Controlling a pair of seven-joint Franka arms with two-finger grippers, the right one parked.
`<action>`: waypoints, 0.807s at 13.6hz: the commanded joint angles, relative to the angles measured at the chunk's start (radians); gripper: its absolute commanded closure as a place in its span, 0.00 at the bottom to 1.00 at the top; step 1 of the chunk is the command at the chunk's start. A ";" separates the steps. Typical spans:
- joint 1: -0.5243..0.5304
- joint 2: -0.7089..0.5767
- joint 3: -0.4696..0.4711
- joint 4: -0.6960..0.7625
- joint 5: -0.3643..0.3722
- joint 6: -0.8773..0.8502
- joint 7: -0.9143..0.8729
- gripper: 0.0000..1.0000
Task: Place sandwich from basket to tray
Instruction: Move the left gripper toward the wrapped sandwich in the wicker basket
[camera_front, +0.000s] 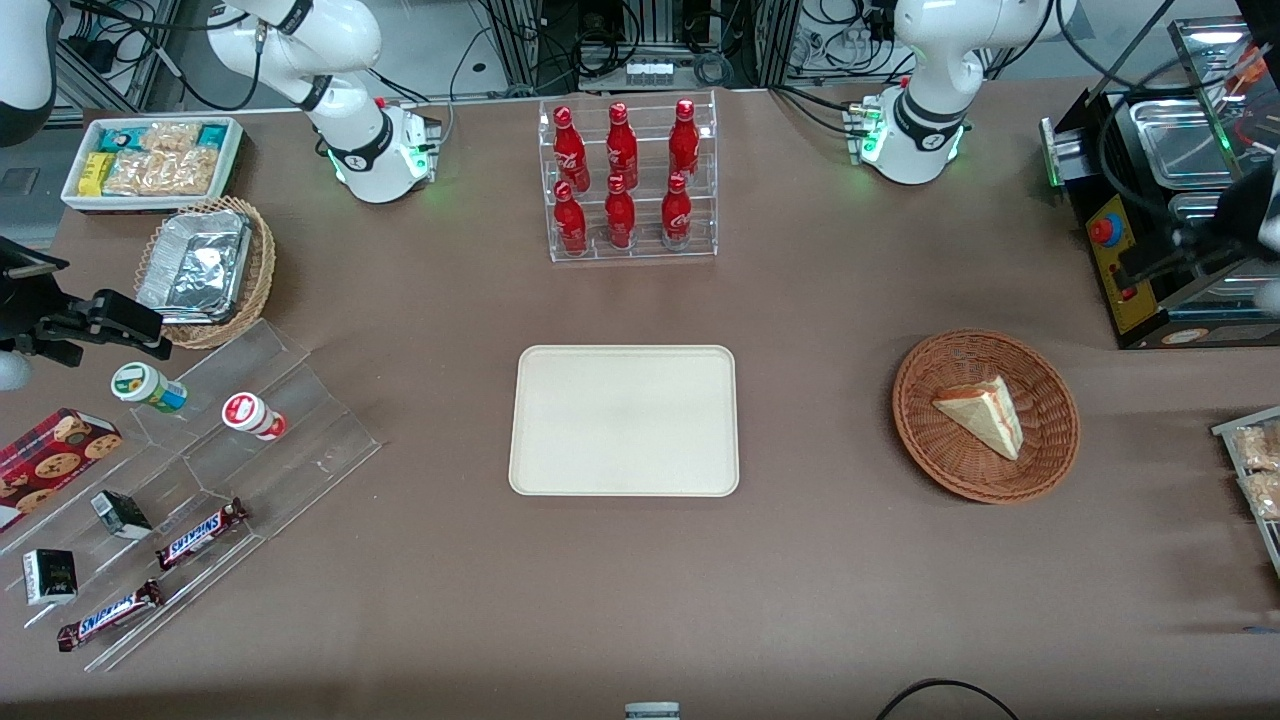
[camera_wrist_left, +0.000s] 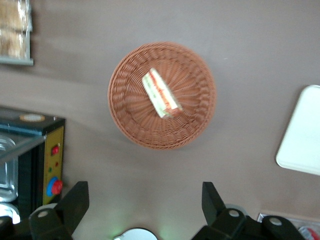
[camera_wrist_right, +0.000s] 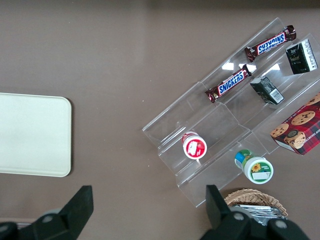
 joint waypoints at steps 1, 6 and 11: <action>0.026 0.085 0.001 -0.065 0.011 0.110 -0.107 0.00; 0.042 0.102 0.001 -0.299 -0.008 0.421 -0.483 0.00; 0.026 0.125 0.000 -0.498 -0.009 0.728 -0.667 0.00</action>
